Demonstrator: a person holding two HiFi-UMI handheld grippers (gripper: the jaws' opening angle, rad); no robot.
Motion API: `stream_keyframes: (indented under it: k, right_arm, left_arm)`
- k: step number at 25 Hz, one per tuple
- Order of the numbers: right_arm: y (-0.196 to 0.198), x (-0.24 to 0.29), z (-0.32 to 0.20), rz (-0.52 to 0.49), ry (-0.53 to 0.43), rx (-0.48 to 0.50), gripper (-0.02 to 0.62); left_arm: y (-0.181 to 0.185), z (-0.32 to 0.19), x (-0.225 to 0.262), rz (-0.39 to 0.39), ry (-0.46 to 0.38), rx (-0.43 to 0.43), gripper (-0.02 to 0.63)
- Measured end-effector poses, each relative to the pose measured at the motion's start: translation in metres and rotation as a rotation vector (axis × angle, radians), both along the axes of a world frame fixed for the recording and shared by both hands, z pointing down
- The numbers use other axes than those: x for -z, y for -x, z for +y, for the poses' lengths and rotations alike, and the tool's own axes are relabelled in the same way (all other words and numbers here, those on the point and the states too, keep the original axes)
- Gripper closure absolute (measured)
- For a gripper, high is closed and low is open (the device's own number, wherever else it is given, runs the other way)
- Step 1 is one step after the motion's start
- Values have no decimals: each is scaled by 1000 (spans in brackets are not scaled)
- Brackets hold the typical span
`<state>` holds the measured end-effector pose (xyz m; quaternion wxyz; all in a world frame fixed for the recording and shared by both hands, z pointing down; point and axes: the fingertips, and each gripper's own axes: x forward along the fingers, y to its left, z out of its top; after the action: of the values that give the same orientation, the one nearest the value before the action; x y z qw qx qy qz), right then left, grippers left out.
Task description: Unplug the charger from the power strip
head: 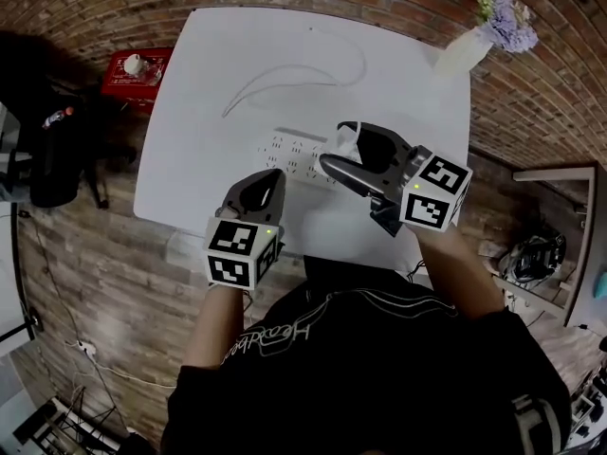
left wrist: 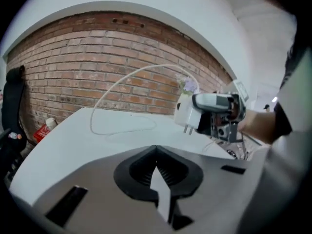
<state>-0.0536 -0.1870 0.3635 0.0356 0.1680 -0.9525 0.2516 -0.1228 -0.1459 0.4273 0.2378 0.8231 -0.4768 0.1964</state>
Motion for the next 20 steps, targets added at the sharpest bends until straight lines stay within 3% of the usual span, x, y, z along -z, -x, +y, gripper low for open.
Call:
stream_keyframes:
  k: [6,12,20]
  right_arm:
    - [-5,23,43,-15,-28,-17,344]
    - [-12,32,88,-26,-34,-43,344]
    - [-25,33,129,-58,-2,-64,344]
  left_arm:
    - [-13,37,70,231,-60,-13,604]
    - [-15,80,107,394,-76,19,604]
    - [-27,117,113,381,-98,-3,604]
